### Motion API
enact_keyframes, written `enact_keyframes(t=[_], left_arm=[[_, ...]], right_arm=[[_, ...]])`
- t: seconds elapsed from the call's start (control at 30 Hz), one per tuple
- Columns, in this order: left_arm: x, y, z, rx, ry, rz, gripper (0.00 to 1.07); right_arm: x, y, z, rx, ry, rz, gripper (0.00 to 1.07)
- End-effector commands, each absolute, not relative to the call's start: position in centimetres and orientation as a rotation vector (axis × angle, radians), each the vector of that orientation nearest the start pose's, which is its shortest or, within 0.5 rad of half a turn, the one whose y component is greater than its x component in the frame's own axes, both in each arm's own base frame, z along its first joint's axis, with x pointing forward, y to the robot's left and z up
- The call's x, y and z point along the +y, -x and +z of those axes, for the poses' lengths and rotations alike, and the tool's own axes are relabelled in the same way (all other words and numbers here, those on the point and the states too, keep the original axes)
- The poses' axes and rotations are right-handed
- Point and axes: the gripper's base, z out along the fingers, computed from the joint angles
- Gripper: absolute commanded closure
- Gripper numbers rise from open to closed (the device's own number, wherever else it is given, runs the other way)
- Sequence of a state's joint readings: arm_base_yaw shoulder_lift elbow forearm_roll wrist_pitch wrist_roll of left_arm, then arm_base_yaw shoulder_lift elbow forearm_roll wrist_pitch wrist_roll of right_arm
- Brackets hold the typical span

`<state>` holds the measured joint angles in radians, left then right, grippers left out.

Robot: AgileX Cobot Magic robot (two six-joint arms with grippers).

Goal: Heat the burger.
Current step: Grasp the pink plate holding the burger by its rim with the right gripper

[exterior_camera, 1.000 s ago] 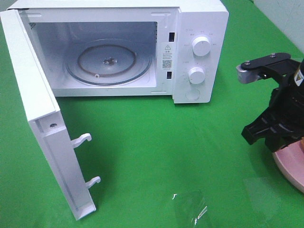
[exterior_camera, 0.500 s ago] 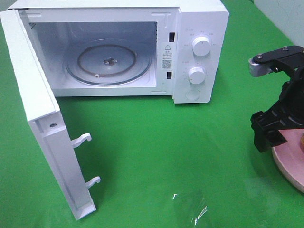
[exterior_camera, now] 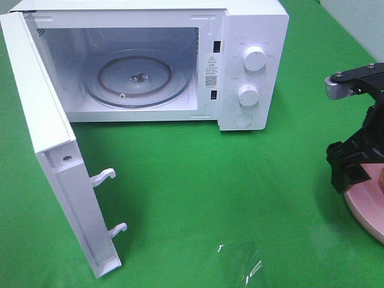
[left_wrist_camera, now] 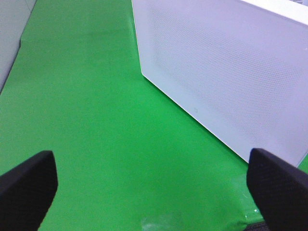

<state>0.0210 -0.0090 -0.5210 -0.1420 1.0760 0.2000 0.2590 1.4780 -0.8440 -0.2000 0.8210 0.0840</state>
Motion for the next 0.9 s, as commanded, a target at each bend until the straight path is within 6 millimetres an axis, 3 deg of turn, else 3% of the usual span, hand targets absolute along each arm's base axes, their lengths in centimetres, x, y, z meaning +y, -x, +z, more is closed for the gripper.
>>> enact_keyframes(t=[0.03,0.6,0.9], left_arm=[[-1.2,1.2,28.2,1.998,-0.192,-0.041,0.07],[-1.2,1.2,28.2,1.998,-0.192,-0.041,0.07],[-1.2,1.2,28.2,1.998,-0.192,-0.041,0.07]], right_arm=[[5.3,-25.5,20.1,2.896,0.45,-0.189,0.18],[5.9,-27.3,15.7,2.954,0.487,-0.177,0.23],[4.7,-28.1,13.2,2.992,0.437,-0.175,0.25]])
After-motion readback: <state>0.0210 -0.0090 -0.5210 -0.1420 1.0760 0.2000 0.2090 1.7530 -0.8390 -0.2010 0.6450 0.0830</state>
